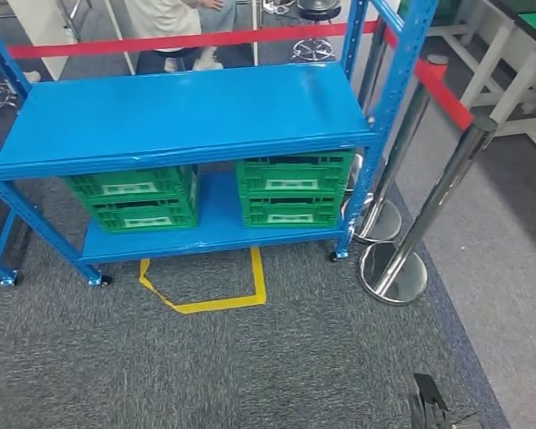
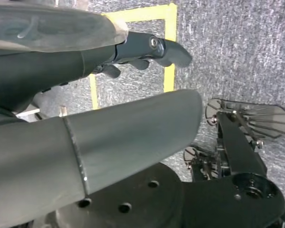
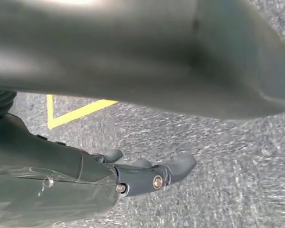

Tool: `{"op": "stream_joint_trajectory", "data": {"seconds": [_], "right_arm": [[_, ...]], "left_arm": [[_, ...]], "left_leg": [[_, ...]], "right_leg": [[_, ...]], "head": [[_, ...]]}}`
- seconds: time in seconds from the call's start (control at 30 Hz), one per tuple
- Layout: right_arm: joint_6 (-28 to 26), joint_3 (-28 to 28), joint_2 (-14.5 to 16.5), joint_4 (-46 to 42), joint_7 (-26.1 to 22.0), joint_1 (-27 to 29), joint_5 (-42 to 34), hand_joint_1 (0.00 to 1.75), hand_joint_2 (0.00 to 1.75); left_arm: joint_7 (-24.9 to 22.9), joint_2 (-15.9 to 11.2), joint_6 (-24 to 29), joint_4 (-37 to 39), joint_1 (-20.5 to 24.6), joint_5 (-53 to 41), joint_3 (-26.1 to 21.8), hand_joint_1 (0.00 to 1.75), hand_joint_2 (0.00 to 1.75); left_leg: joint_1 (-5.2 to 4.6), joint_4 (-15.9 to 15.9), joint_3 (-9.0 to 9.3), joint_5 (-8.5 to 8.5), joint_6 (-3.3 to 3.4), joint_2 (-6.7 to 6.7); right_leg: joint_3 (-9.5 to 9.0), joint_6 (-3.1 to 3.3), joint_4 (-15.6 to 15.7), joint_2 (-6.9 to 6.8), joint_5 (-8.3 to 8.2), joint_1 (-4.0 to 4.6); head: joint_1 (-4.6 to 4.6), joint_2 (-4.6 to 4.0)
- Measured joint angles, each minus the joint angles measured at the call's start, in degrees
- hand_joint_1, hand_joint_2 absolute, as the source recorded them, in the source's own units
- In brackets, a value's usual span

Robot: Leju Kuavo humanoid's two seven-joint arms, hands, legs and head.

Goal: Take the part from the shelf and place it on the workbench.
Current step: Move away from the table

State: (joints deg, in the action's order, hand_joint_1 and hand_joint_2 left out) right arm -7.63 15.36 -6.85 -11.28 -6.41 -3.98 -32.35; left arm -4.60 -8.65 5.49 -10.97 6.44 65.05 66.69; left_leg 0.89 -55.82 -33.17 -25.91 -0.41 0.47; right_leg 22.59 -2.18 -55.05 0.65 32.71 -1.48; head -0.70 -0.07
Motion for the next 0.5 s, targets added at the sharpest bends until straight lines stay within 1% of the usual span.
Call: {"op": "stream_joint_trajectory", "data": {"seconds": [0.03, 0.07, 0.1, 0.13, 0.17, 0.2, 0.23, 0.27, 0.33, 0.37, 0.4, 0.43, 0.47, 0.5], "right_arm": [[-0.01, 0.00, 0.00, 0.00, -0.01, -0.04, -0.01, 0.00, 0.00], [-0.02, -0.01, -0.01, 0.00, -0.01, -0.07, -0.04, 0.00, 0.00], [-0.04, -0.01, -0.01, 0.01, -0.01, -0.08, -0.09, 0.00, 0.00], [-0.07, -0.01, -0.01, 0.01, -0.02, -0.07, -0.14, 0.00, 0.00], [-0.08, -0.01, -0.01, 0.01, -0.02, -0.03, -0.18, 0.00, 0.00], [-0.11, 0.00, -0.01, 0.01, -0.01, 0.06, -0.19, 0.00, 0.00], [-0.13, 0.01, -0.01, 0.01, -0.01, 0.18, -0.19, 0.00, 0.00], [-0.15, 0.01, -0.01, 0.01, -0.02, 0.27, -0.20, 0.00, 0.00], [-0.16, -0.01, -0.04, 0.07, -0.07, 0.48, -0.30, 0.00, 0.00], [-0.13, -0.01, -0.07, 0.12, -0.10, 0.53, -0.36, 0.00, 0.00], [-0.10, -0.01, -0.10, 0.16, -0.16, 0.54, -0.43, 0.00, 0.00], [-0.10, 0.00, -0.12, 0.20, -0.20, 0.54, -0.48, 0.00, 0.00], [-0.10, 0.00, -0.12, 0.20, -0.25, 0.45, -0.53, 0.00, 0.00], [-0.13, -0.01, -0.12, 0.20, -0.29, 0.36, -0.56, 0.00, 0.00]], "left_arm": [[0.02, 0.01, 0.00, 0.00, -0.07, -0.01, 0.00, 0.00, 0.00], [0.03, 0.01, 0.00, 0.00, -0.07, -0.01, 0.00, 0.00, 0.00], [0.03, 0.02, 0.00, 0.00, -0.03, -0.02, 0.00, 0.00, 0.00], [0.03, 0.02, 0.00, 0.00, 0.01, -0.03, -0.01, 0.00, 0.00], [0.03, 0.02, 0.00, 0.00, 0.04, -0.04, -0.01, 0.00, 0.00], [0.03, 0.02, -0.01, 0.00, 0.00, -0.05, -0.02, 0.00, 0.00], [0.03, 0.02, -0.01, 0.00, -0.06, -0.05, -0.02, 0.00, 0.00], [0.03, 0.02, -0.02, 0.00, -0.13, -0.06, -0.01, 0.00, 0.00], [0.03, 0.10, -0.03, 0.00, -0.20, -0.07, 0.00, 0.00, 0.00], [0.02, 0.16, -0.04, 0.00, -0.12, -0.07, -0.01, 0.00, 0.00], [0.02, 0.21, -0.05, 0.00, -0.01, -0.08, -0.01, 0.00, 0.00], [-0.03, 0.26, -0.07, 0.00, 0.10, -0.08, -0.02, 0.00, 0.00], [-0.08, 0.28, -0.08, 0.00, 0.19, -0.09, -0.02, 0.00, 0.00], [-0.12, 0.26, -0.08, 0.00, 0.24, -0.09, -0.01, 0.00, 0.00]], "left_leg": [[0.02, 0.17, 0.66, 0.06, 0.40, 0.04], [-0.02, 0.26, 1.28, -0.06, 0.76, 0.05], [-0.11, 0.32, 1.76, -0.42, 1.05, 0.08], [-0.23, 0.31, 2.19, -0.82, 1.29, 0.06], [-0.37, 0.31, 2.65, -1.29, 1.45, 0.04], [-0.50, 0.32, 3.26, -1.82, 1.53, -0.02], [-0.61, 0.32, 4.04, -2.40, 1.57, -0.10], [-0.69, 0.32, 4.91, -3.02, 1.55, -0.16], [-0.81, 0.33, 6.60, -4.26, 1.38, -0.22], [-0.86, 0.34, 7.11, -4.74, 1.18, -0.29], [-0.90, 0.42, 7.45, -5.16, 0.88, -0.36], [-0.96, 0.32, 7.79, -5.34, 0.56, -0.46], [-1.00, 0.15, 7.97, -5.37, 0.22, -0.55], [-0.99, -0.44, 8.07, -5.38, -0.07, -0.55]], "right_leg": [[0.25, -0.22, -1.18, -0.11, 0.45, -0.07], [1.54, -0.35, -3.66, -0.20, 1.29, -0.12], [3.70, -0.40, -7.27, -0.28, 2.52, -0.10], [6.34, -0.39, -11.27, -0.30, 4.08, -0.03], [8.86, -0.31, -14.59, -0.30, 5.60, 0.04], [10.66, -0.19, -16.25, -0.30, 6.60, 0.12], [11.59, 0.02, -15.91, -0.30, 6.44, 0.22], [11.72, 0.34, -13.73, -0.30, 4.84, 0.36], [11.22, 1.20, -7.50, -0.29, -1.20, 0.89], [11.01, 1.57, -5.34, -0.30, -3.24, 1.18], [10.75, 1.91, -4.29, -0.32, -4.71, 1.42], [10.66, 2.21, -4.12, -0.35, -4.89, 1.54], [10.00, 2.51, -3.75, -0.32, -4.80, 1.51], [9.27, 2.83, -3.33, -0.28, -5.08, 1.38]], "head": [[0.30, 0.00], [0.69, 0.00], [1.07, 0.00], [1.39, 0.00], [1.70, 0.00], [1.91, 0.00], [2.11, 0.00], [2.36, 0.00], [2.79, 0.00], [2.89, 0.00], [2.96, 0.00], [2.88, 0.00], [2.89, 0.00], [2.95, 0.00]]}}
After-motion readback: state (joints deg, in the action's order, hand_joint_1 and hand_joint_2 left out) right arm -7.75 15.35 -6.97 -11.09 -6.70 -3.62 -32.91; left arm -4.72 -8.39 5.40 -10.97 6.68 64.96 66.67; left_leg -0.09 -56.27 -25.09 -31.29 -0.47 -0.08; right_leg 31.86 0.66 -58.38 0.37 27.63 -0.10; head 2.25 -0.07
